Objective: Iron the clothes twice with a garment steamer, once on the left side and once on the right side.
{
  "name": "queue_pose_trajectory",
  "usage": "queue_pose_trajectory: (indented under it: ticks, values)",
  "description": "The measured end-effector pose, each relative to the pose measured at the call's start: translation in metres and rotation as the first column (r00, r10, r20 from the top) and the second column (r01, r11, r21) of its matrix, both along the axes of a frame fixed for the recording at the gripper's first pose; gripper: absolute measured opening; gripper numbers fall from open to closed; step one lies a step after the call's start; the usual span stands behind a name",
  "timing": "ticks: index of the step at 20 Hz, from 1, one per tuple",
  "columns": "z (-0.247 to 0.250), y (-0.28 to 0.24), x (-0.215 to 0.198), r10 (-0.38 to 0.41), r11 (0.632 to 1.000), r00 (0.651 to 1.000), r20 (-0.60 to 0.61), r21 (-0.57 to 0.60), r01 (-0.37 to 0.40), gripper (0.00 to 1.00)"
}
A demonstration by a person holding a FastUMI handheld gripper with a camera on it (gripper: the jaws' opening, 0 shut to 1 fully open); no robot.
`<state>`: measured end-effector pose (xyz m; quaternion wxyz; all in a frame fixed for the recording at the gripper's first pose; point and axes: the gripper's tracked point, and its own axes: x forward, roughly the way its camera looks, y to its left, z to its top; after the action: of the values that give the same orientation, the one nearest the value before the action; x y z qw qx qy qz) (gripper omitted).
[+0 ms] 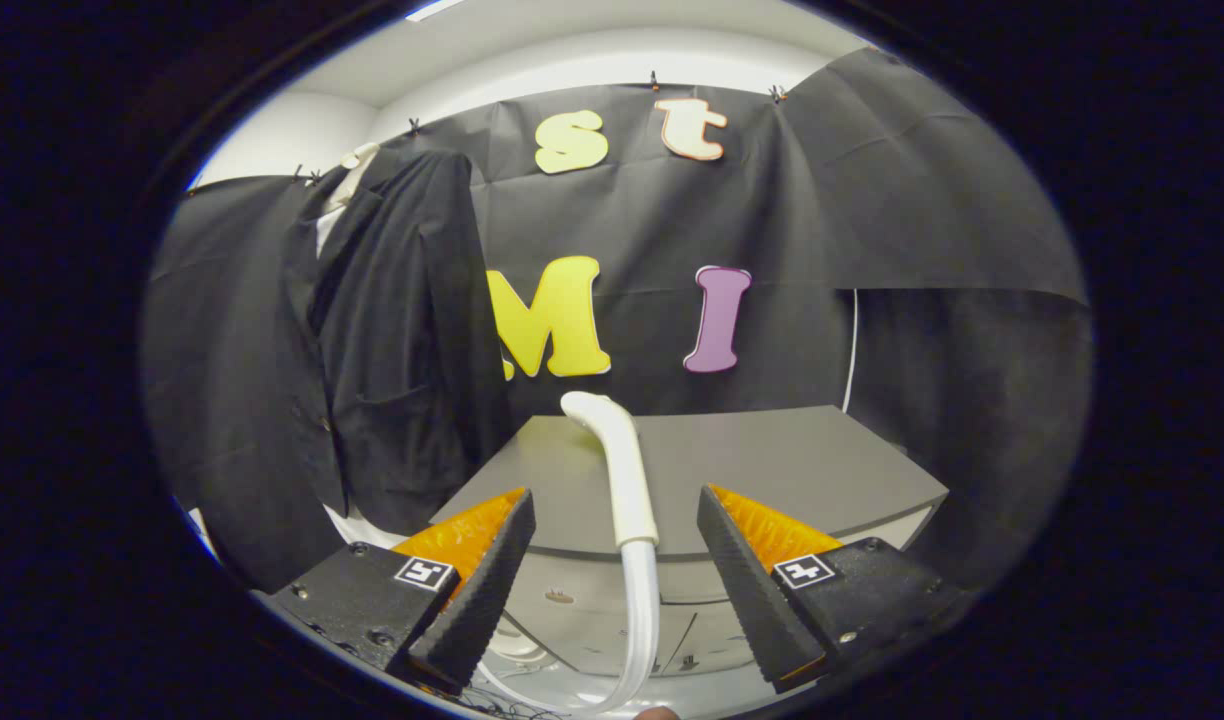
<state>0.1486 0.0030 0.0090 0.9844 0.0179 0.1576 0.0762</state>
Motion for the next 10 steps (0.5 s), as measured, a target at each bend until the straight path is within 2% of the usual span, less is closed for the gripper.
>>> queue_pose_trajectory:
  ticks: [3, 7, 10]
  values:
    - [-0.006, 0.011, 0.025, 0.061, 0.998, 0.993, -0.105, 0.027, -0.058, 1.0]
    - [-0.016, 0.013, 0.059, 0.084, 0.996, 0.968, -0.237, 0.016, -0.082, 1.0]
    - [-0.032, 0.007, 0.08, 0.042, 0.999, 0.932, -0.36, 0.005, -0.044, 0.97]
